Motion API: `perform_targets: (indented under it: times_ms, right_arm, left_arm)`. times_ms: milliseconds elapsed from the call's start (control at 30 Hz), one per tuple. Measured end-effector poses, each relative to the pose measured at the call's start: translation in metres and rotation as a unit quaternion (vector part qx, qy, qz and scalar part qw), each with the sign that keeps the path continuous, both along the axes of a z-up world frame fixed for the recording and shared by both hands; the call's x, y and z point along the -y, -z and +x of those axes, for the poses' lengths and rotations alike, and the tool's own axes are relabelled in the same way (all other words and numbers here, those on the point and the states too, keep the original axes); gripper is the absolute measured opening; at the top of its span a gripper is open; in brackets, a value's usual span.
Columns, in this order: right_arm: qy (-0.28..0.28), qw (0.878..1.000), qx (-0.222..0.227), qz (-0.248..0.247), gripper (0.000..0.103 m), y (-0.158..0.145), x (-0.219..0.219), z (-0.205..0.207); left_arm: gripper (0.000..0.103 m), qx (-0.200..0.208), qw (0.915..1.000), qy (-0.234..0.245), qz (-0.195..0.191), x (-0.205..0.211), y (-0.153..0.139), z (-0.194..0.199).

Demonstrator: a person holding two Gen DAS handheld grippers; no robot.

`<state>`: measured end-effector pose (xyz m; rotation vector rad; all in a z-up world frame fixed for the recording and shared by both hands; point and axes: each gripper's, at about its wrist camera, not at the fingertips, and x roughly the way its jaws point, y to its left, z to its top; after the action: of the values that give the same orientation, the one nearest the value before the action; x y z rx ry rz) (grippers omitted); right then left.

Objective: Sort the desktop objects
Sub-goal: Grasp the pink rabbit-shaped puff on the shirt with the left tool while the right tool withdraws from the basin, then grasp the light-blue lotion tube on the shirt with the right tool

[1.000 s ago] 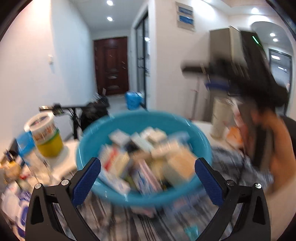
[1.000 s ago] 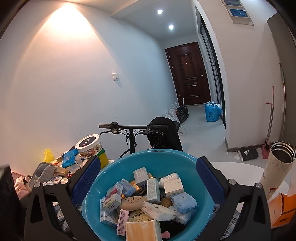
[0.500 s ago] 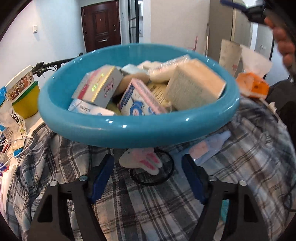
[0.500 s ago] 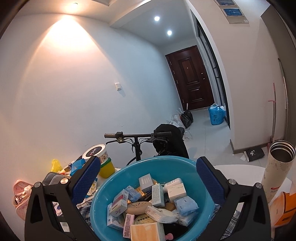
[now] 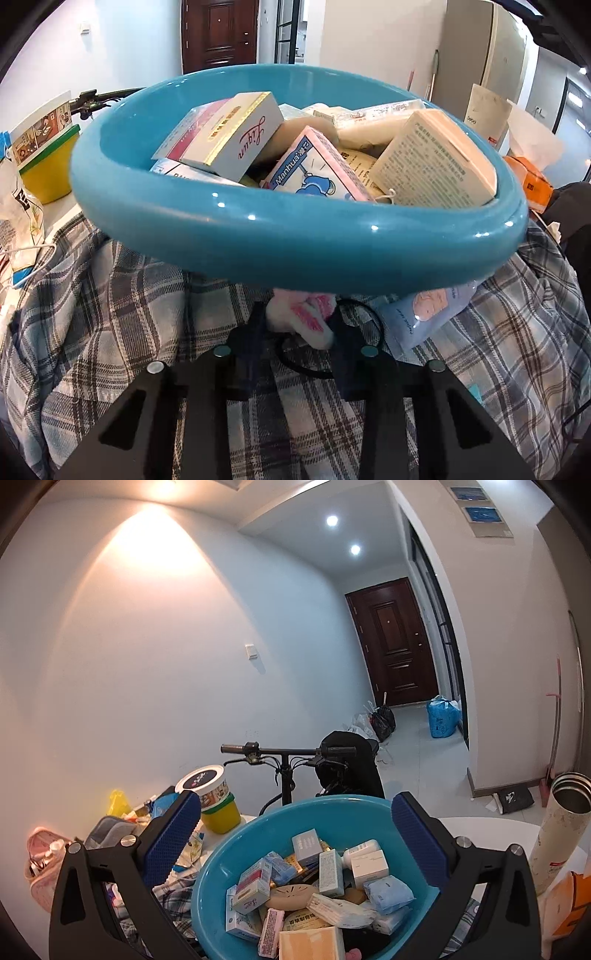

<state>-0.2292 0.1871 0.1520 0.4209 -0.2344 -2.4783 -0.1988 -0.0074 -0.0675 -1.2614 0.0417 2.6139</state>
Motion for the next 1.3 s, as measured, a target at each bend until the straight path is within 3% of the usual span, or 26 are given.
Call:
perform_targets:
  times_ms: [133, 267, 400, 567, 600, 667, 733, 767, 867, 1100, 1300]
  right_arm:
    - [0.002, 0.999, 0.003, 0.044, 0.103, -0.004, 0.019, 0.008]
    - [-0.005, 0.997, -0.025, 0.074, 0.103, -0.019, 0.028, 0.040]
    - [-0.031, 0.995, -0.025, 0.090, 0.103, -0.011, 0.024, 0.063]
    - [-0.036, 0.986, -0.006, 0.162, 0.100, 0.046, 0.008, 0.095]
    - [-0.043, 0.983, 0.008, 0.176, 0.094, 0.062, 0.007, 0.098]
    - [-0.073, 0.977, 0.052, 0.193, 0.064, 0.099, 0.008, 0.097]
    - [-0.099, 0.967, 0.089, 0.216, 0.050, 0.131, 0.014, 0.091]
    - [-0.104, 0.963, 0.101, 0.228, 0.047, 0.143, 0.017, 0.089]
    - [-0.114, 0.954, 0.138, 0.242, 0.047, 0.171, 0.020, 0.070]
    - [-0.125, 0.936, 0.144, 0.297, 0.047, 0.179, 0.028, 0.059]
    - [-0.141, 0.919, 0.197, 0.310, 0.048, 0.205, 0.021, 0.037]
  left_arm:
    - [0.030, -0.011, 0.9999, 0.008, 0.000, 0.000, -0.003, 0.005]
    - [0.030, -0.018, 0.9998, 0.011, -0.003, 0.001, -0.008, 0.013]
    - [0.030, -0.024, 0.9995, 0.019, 0.005, 0.002, -0.013, 0.024]
    - [0.030, -0.027, 0.9994, 0.010, 0.019, 0.008, -0.016, 0.023]
    - [0.030, -0.029, 0.9993, 0.006, 0.021, 0.011, -0.017, 0.023]
    - [0.030, -0.030, 0.9991, 0.002, 0.031, 0.017, -0.019, 0.022]
    - [0.030, -0.033, 0.9988, -0.001, 0.036, 0.020, -0.021, 0.023]
    - [0.030, -0.034, 0.9988, -0.002, 0.036, 0.020, -0.021, 0.024]
    - [0.030, -0.034, 0.9988, -0.002, 0.037, 0.021, -0.023, 0.021]
    - [0.030, -0.033, 0.9988, 0.000, 0.037, 0.017, -0.023, 0.023]
    - [0.030, -0.034, 0.9989, 0.002, 0.032, 0.014, -0.023, 0.024]
